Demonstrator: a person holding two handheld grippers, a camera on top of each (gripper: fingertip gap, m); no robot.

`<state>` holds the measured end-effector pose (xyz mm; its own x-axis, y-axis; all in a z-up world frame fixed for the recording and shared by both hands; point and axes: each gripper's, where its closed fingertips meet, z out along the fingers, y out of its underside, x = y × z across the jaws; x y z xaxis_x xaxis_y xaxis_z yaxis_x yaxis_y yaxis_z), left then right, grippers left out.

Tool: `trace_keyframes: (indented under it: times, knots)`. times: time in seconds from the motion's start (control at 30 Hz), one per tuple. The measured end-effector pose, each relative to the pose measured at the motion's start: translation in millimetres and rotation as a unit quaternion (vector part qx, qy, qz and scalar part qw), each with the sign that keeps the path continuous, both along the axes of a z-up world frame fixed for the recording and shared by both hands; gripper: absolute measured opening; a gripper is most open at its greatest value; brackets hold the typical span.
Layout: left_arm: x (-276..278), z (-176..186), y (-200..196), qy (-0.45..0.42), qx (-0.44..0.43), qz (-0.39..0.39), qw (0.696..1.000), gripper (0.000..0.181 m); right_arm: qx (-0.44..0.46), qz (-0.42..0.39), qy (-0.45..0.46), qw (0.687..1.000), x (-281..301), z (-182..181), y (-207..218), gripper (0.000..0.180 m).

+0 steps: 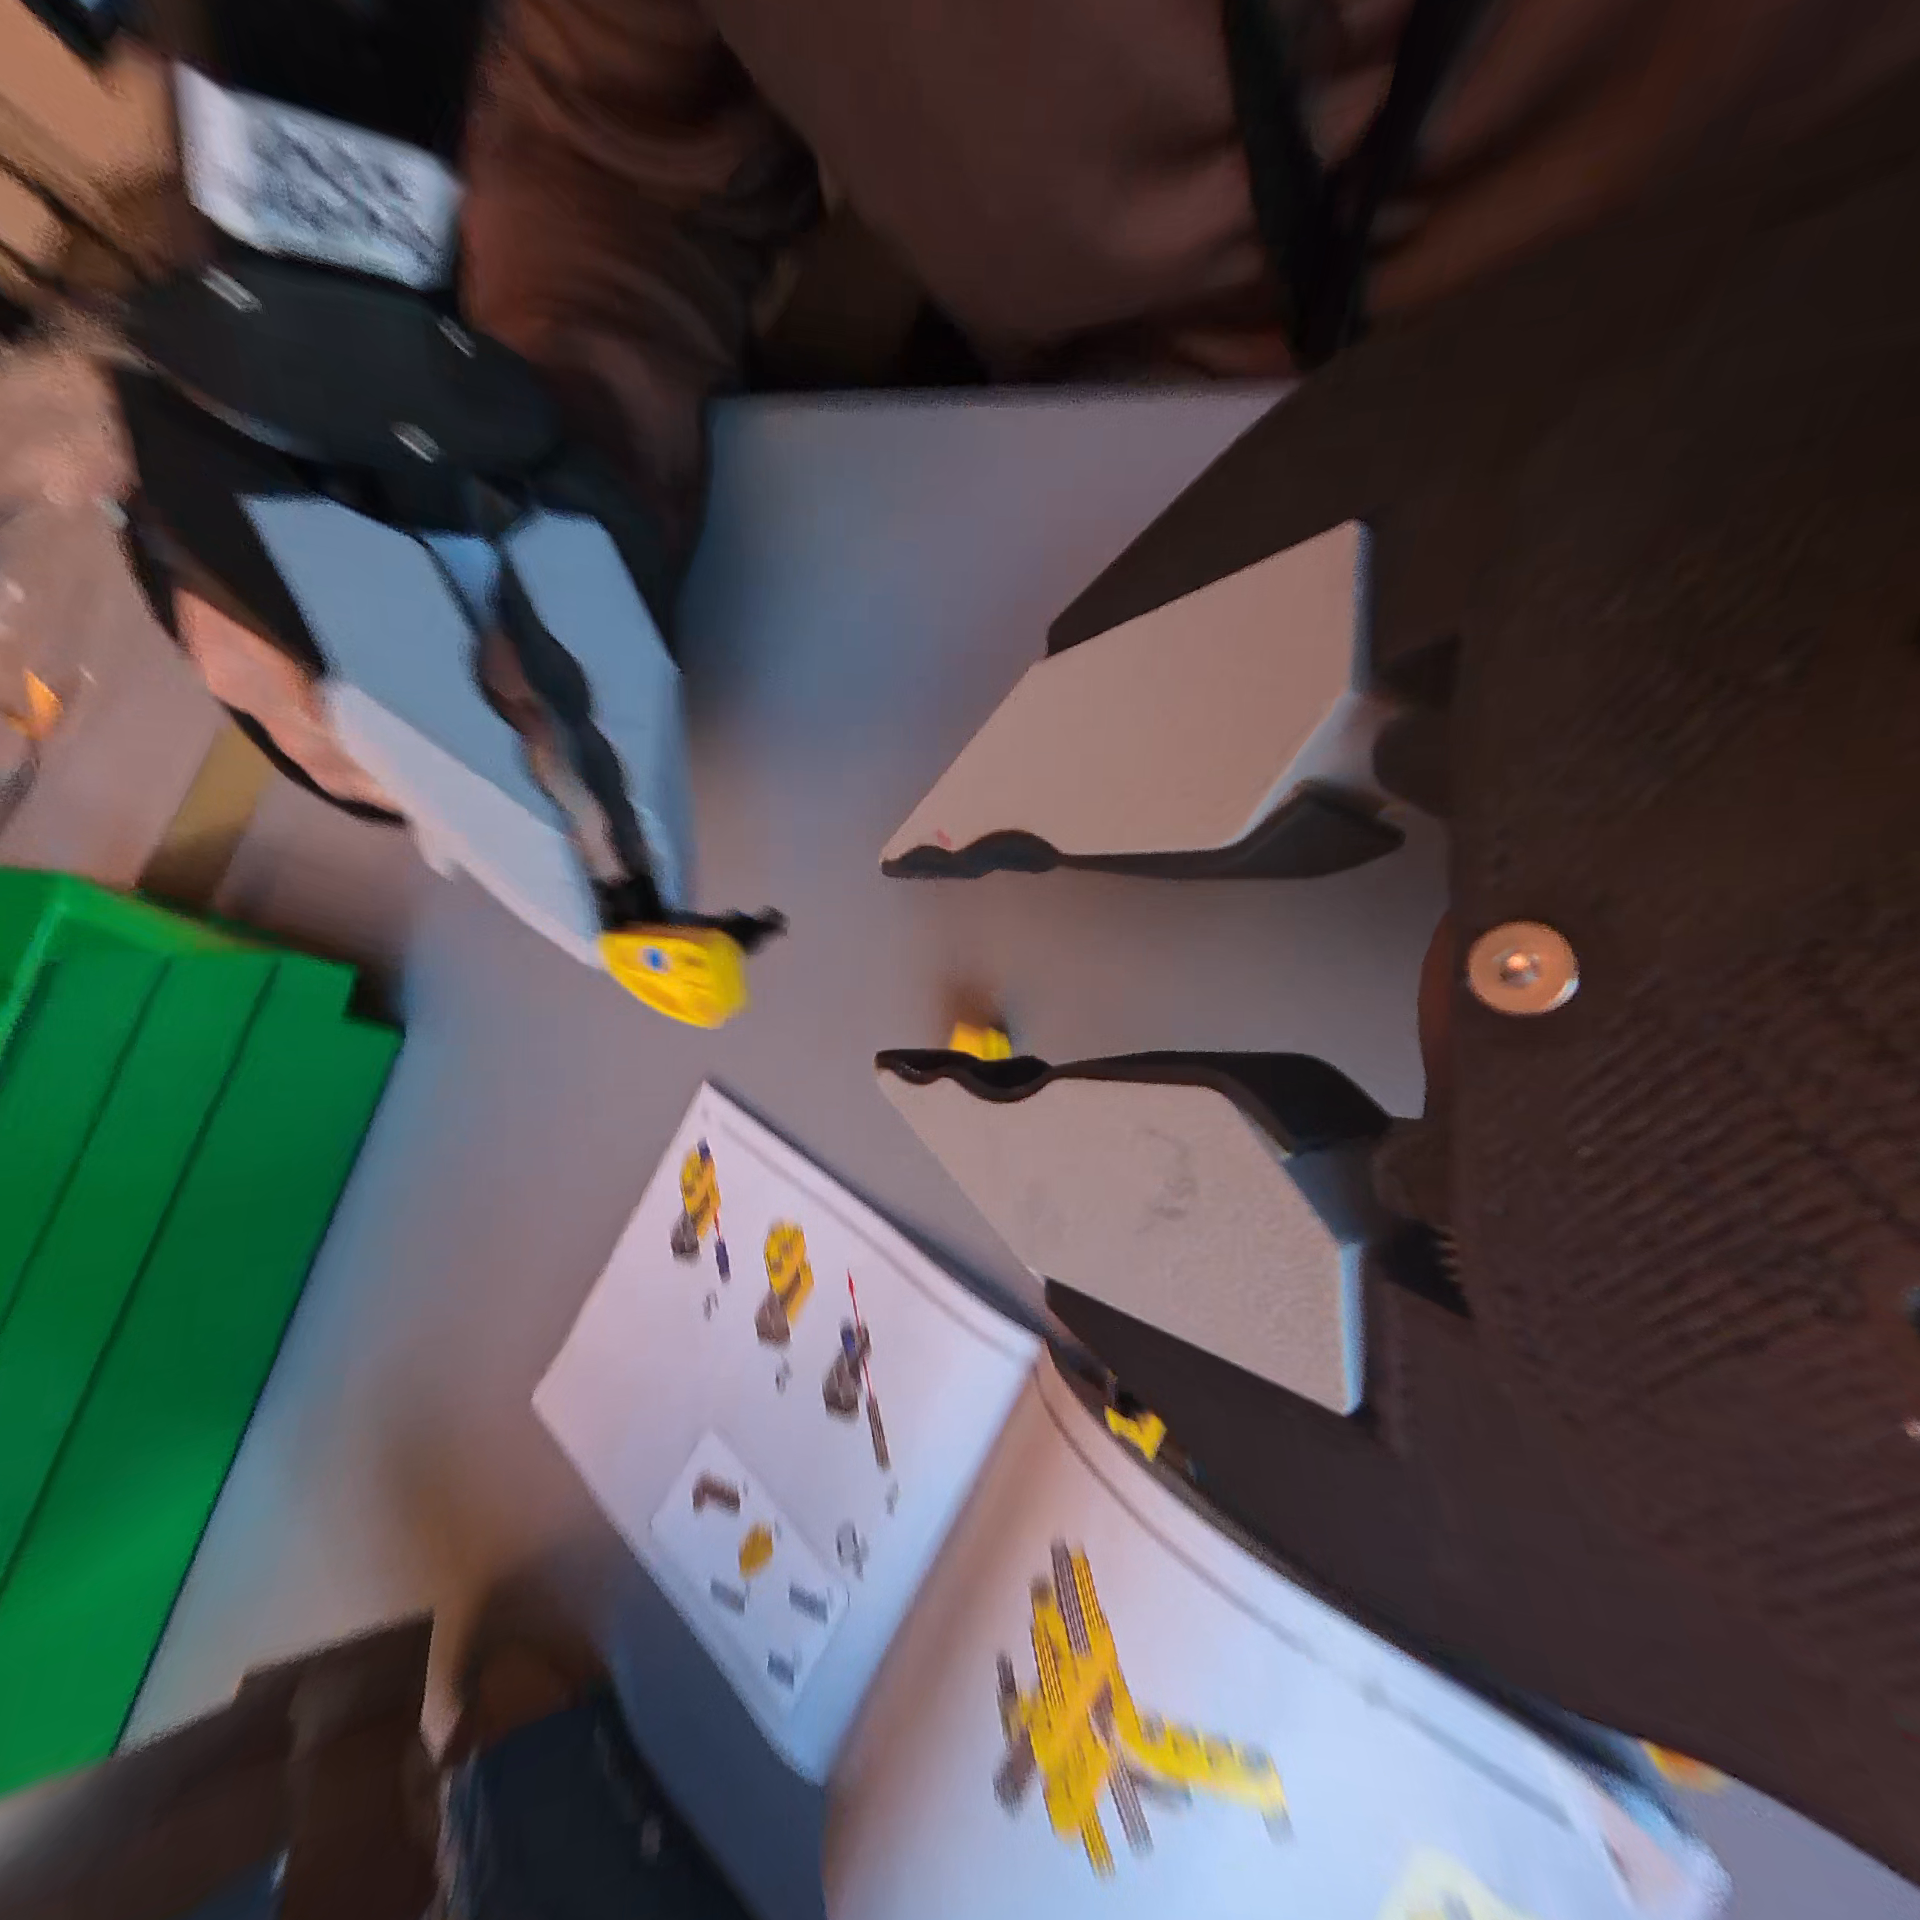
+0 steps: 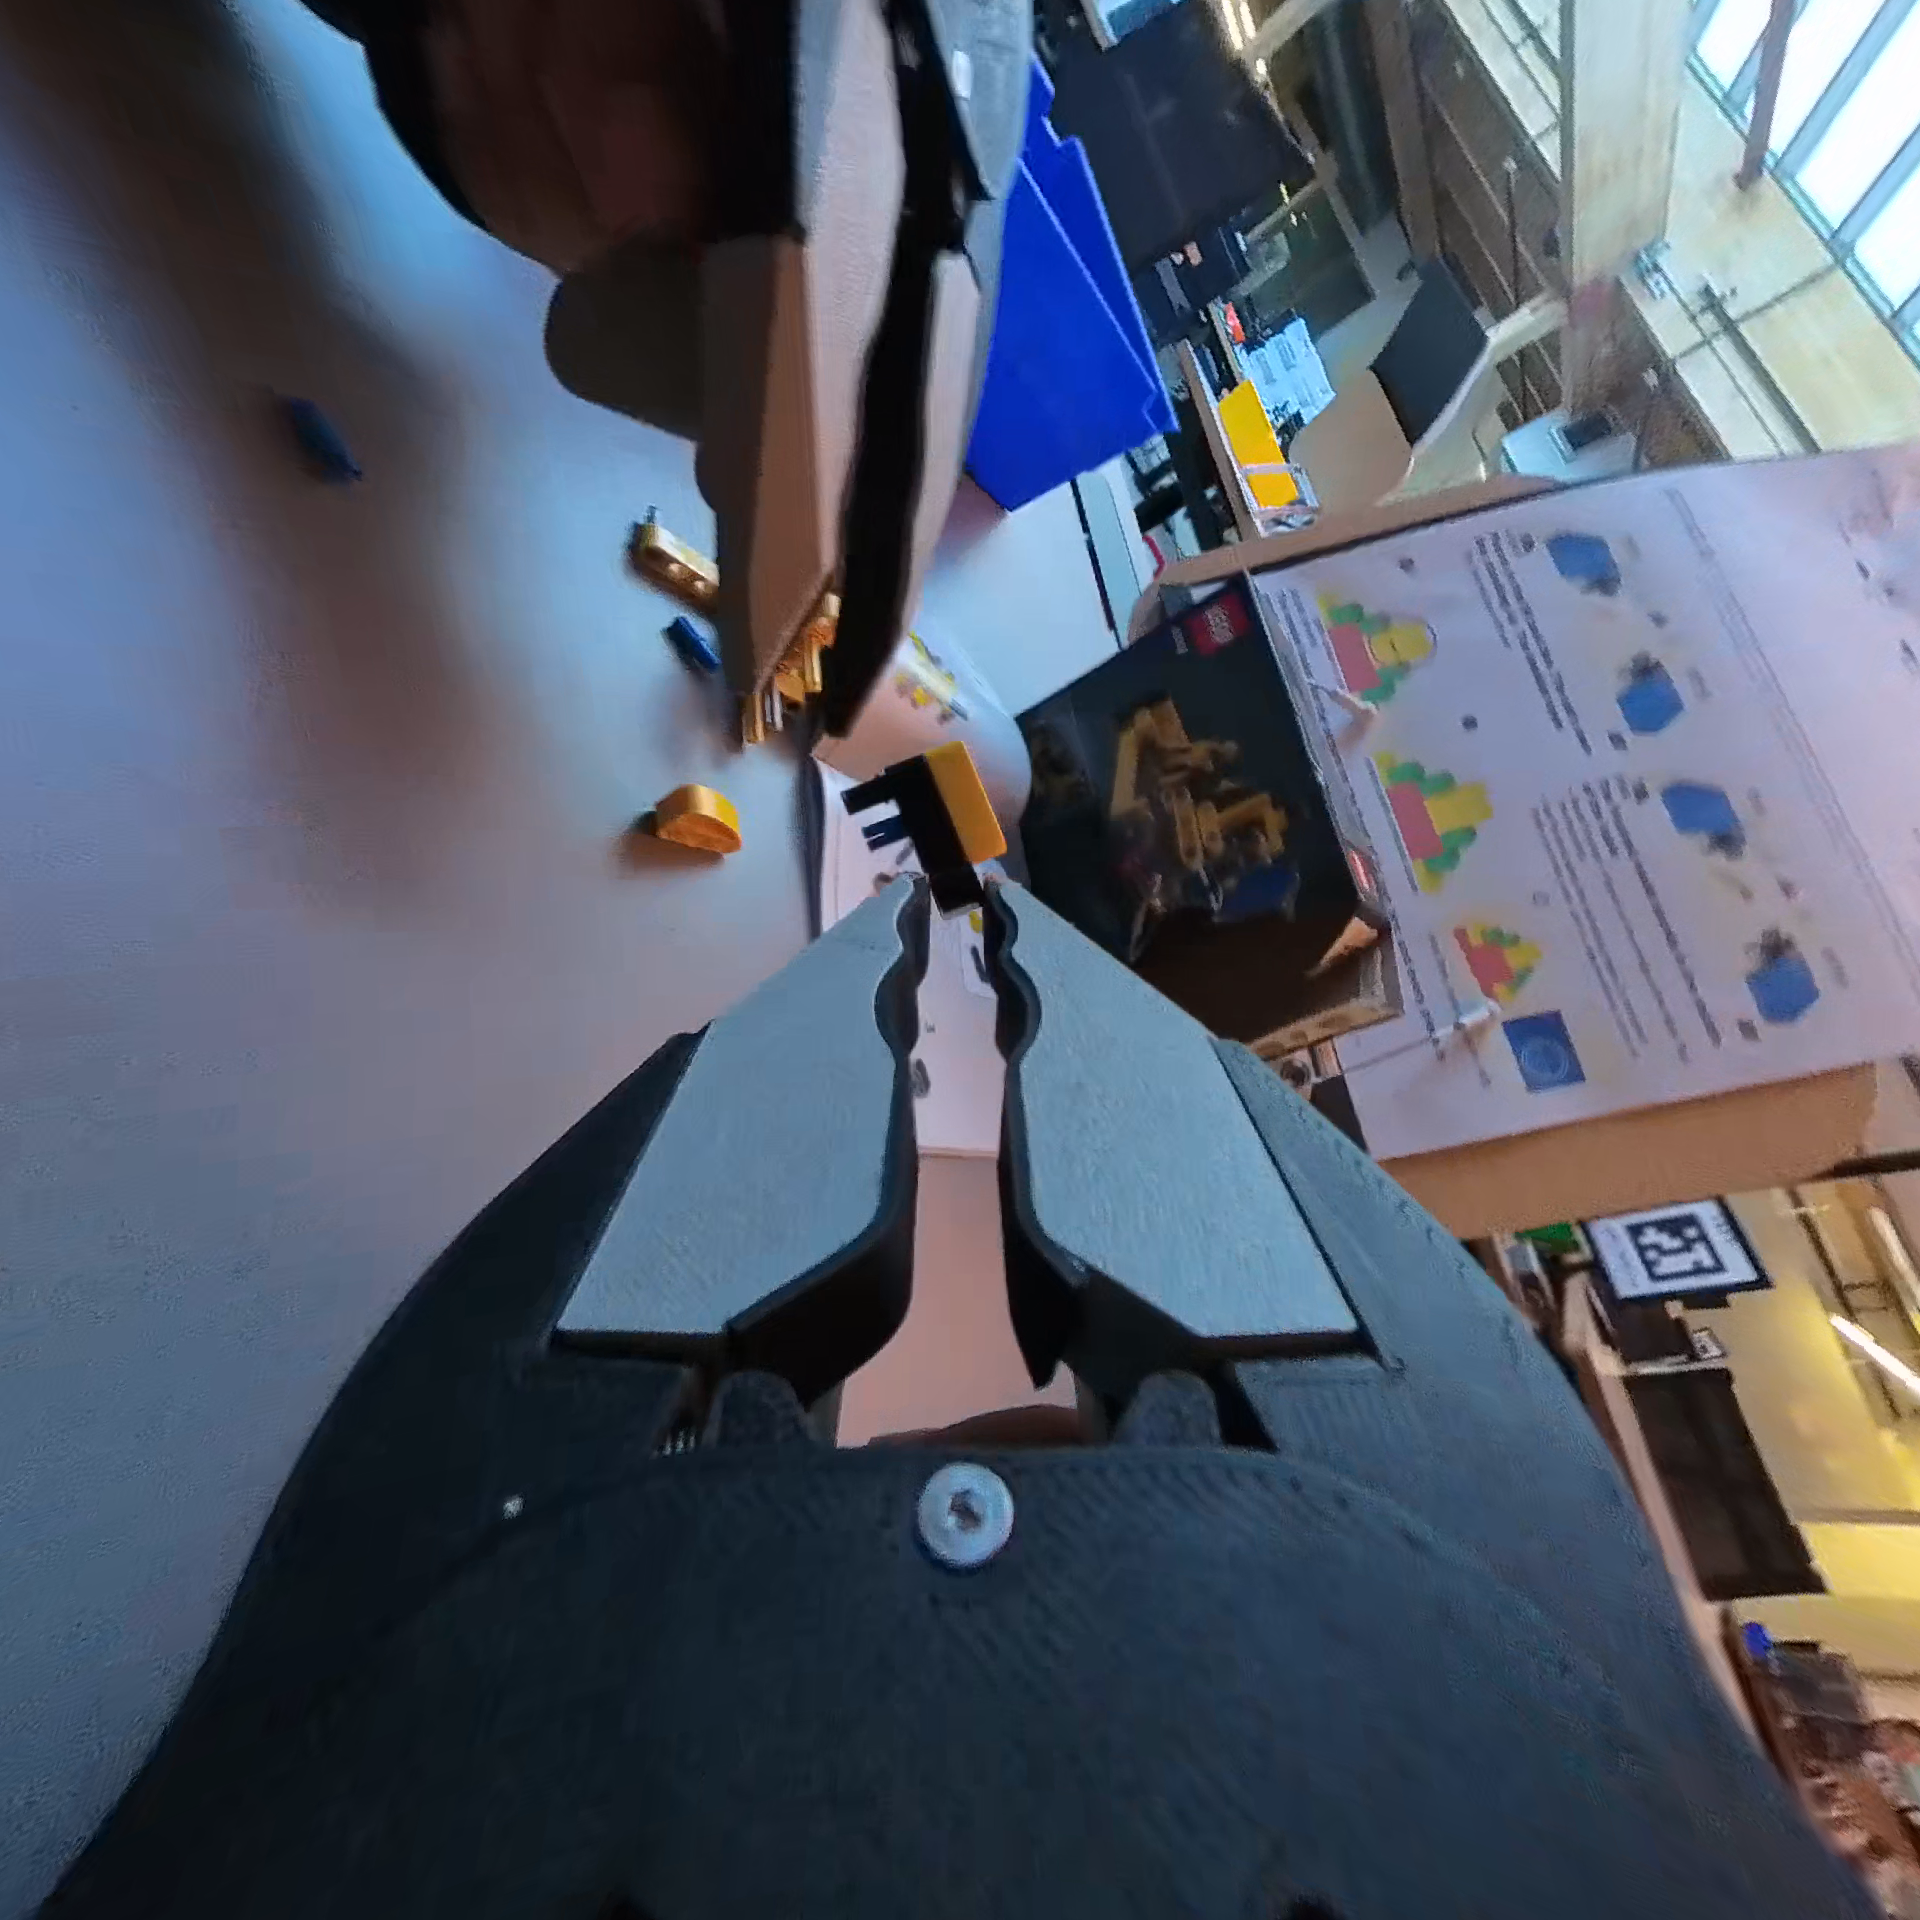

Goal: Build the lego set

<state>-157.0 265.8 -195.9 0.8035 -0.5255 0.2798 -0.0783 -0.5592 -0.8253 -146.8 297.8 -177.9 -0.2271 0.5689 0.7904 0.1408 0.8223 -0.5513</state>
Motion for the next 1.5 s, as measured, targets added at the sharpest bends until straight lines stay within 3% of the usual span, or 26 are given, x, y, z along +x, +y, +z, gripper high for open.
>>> trace_keyframes:
  times: [0.17,0.27,0.47,0.8,1.1,1.3,1.5]
  knots:
    - [15.4,10.2,-7.0,-0.082,-0.021,-0.028,0.996,0.030,0.035,0.022,-0.013,0.999,0.7,-8.5,-24.6,0.006]
    - [19.1,8.0,-9.8,-0.077,-0.019,-0.035,0.996,0.015,0.036,0.033,-0.006,0.999,1.9,-7.8,-39.5,0.006]
    - [21.2,11.6,-14.4,-0.054,0.012,-0.042,0.998,0.014,0.044,0.039,-0.008,0.998,1.7,-13.6,-49.5,0.006]
    - [13.9,15.9,-5.7,-0.077,0.031,-0.027,0.996,0.014,-0.146,0.069,-0.039,0.986,5.3,-6.6,-39.4,0.013]
    - [17.0,18.9,-0.6,-0.108,0.041,-0.018,0.993,0.013,-0.303,0.061,-0.103,0.945,-0.3,-15.3,-34.7,0.030]
    - [16.1,9.8,1.4,-0.054,0.042,-0.004,0.998,0.013,-0.291,0.062,-0.075,0.952,-1.1,-7.3,-31.6,0.010]
    - [14.4,2.2,2.2,-0.044,0.023,0.004,0.999,0.017,-0.276,0.042,-0.076,0.957,-4.2,-11.0,-24.3,0.009]
